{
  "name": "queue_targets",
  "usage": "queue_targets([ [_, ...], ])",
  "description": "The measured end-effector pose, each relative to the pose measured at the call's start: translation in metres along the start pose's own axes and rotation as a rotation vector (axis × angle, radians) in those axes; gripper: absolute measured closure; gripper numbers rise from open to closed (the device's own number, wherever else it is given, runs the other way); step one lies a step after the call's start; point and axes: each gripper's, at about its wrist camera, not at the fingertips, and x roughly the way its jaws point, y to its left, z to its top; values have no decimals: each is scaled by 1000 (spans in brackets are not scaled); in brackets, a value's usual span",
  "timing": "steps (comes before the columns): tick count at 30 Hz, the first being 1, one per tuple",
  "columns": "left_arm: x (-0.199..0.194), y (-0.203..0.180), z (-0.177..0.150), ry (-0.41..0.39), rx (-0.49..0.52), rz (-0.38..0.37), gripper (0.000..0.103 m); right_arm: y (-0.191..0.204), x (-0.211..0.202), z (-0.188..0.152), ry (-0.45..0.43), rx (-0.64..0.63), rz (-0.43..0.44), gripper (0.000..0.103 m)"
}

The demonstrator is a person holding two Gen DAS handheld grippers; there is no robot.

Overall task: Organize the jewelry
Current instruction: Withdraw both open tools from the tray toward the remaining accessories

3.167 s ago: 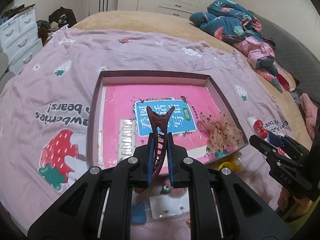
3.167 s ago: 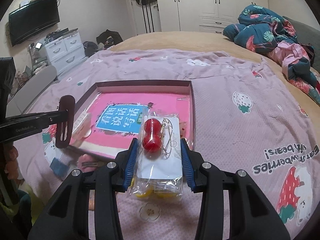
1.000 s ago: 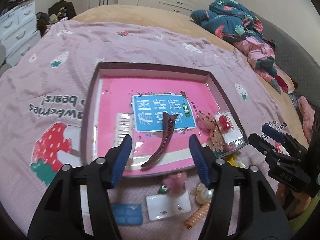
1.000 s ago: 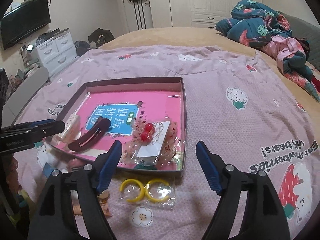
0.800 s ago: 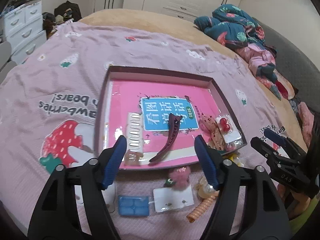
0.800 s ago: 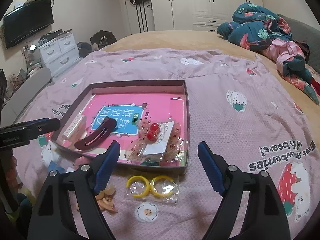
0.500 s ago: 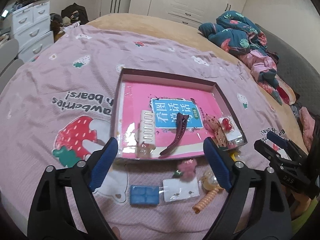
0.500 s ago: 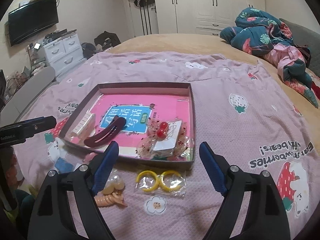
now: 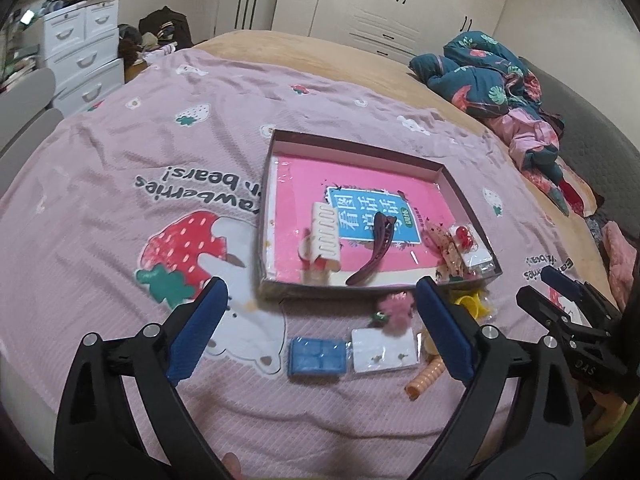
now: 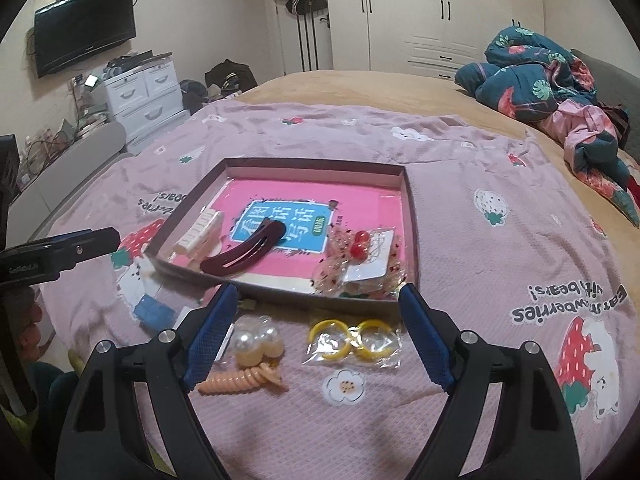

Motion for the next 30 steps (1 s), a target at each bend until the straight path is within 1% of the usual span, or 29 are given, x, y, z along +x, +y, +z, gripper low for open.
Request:
queue_targets([
  [15,-13,22,-29,8,-30,25,15,37,1,-19,24,-67,57,21],
  [22,-19,27,-39,4,-34,40,15,48,1,-24,32,-91,77,21],
  [30,-20,32,-49,19,-39,56,15,56,3,-33,44,-105,96,21],
])
